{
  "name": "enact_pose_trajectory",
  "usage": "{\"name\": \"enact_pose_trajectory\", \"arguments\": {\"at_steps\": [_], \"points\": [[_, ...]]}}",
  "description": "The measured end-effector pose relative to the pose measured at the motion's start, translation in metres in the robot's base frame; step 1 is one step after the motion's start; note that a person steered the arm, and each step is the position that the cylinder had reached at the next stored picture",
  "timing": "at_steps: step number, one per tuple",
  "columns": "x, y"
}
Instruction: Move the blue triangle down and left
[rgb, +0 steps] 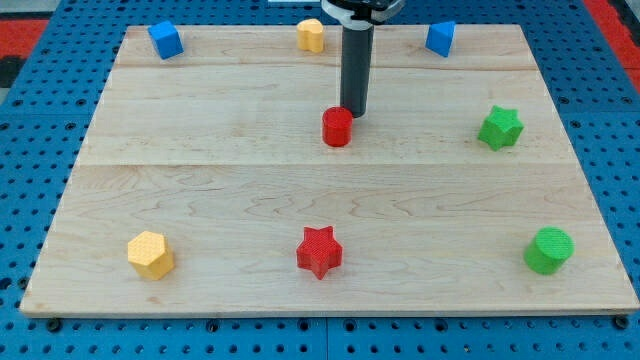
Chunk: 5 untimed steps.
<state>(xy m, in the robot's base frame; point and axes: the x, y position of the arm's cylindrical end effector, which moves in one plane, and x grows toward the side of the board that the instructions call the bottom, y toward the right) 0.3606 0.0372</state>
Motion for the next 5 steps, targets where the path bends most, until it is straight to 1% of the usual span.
{"name": "enact_pose_trajectory", "arguments": {"at_steps": [1, 2, 3, 4, 5], "points": [[-0.021, 0.022], [-0.088, 0.119], [-0.108, 0.241], [-0.162, 0.246], [-0.168, 0.184]]}}
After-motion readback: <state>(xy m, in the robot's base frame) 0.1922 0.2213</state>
